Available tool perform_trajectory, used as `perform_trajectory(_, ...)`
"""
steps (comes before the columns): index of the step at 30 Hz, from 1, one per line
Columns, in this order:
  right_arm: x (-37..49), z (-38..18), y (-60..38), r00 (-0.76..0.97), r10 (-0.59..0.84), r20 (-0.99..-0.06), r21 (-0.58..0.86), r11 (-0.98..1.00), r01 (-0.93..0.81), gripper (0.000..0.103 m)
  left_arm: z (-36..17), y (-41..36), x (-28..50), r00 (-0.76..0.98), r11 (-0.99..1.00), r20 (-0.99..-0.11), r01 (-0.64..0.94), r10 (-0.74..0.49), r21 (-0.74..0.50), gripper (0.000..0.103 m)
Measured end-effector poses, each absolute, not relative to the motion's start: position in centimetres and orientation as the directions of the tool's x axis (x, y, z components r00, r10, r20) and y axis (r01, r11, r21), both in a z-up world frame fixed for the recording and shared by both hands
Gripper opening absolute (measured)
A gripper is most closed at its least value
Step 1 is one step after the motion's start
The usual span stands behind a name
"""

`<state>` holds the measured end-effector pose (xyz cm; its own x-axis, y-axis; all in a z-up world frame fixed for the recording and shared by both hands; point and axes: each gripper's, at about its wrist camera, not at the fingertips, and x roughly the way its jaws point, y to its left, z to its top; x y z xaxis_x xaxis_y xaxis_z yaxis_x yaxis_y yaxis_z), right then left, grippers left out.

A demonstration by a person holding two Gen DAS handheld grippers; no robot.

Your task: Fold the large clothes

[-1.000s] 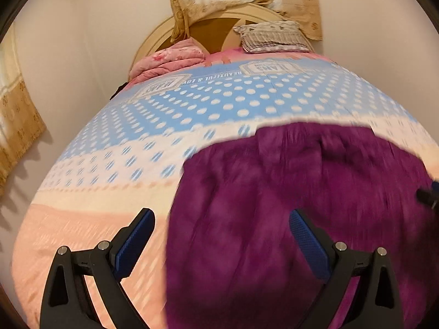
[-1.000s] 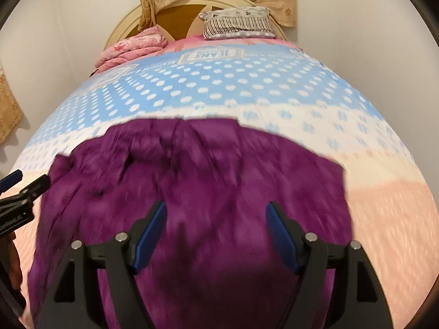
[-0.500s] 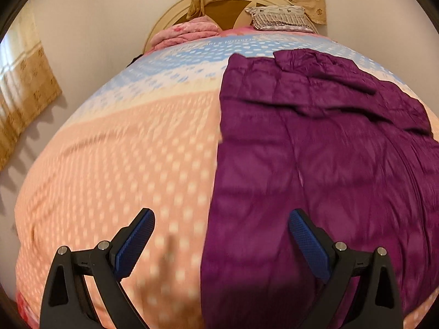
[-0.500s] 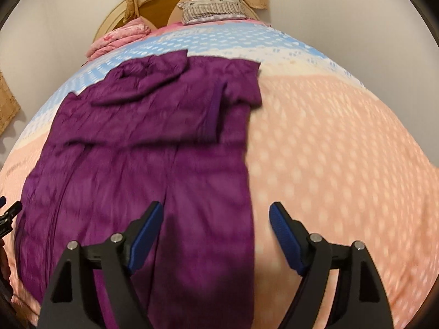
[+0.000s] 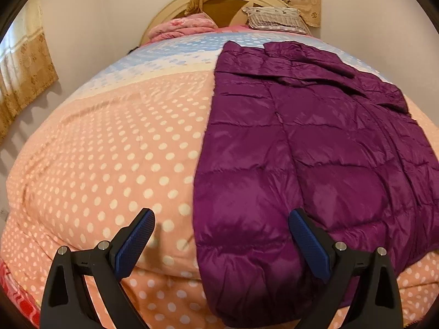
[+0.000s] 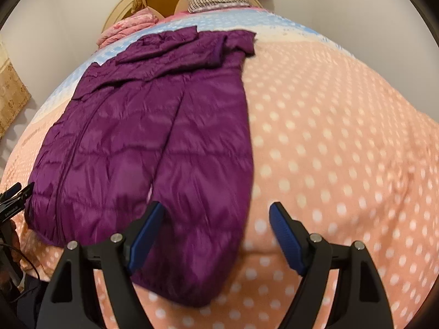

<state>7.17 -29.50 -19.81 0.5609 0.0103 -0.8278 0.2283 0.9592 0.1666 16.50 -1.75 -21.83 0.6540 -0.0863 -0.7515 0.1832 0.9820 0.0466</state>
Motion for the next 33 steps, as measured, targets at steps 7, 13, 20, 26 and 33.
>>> perform_trajectory(7,6.8,-20.5,-28.4,0.554,0.005,-0.832,0.144,0.968,0.207,0.066,-22.1,-1.6,16.2,0.582,0.968,-0.786,0.238,-0.210,-0.082,0.070)
perform_trajectory(13,6.0,-21.2,-28.0,0.511,0.074,-0.856,0.194,0.963,0.186,0.029,-21.7,-2.0,15.0,0.572,0.953,-0.783,0.288,-0.246,-0.089,0.045)
perform_trajectory(20,5.4,-20.5,-28.7,0.549,0.159,-0.820,0.287,0.945,0.155,0.008,-19.5,-2.6,13.3,0.624,0.930,-0.735,0.365,-0.266,-0.027,0.005)
perform_trajectory(26,2.8,-16.2,-29.0,0.630,0.178,-0.756,0.310,0.945,0.104,0.007,-14.8,-1.0,11.1,0.695,0.919,-0.644,0.392,-0.319,-0.031,0.003)
perform_trajectory(33,-2.5,-7.6,-29.1,0.778,0.169,-0.605,0.318,0.947,0.042,0.006,-7.4,0.7,6.3,0.762,0.897,-0.510,0.440,-0.399,-0.045,0.003)
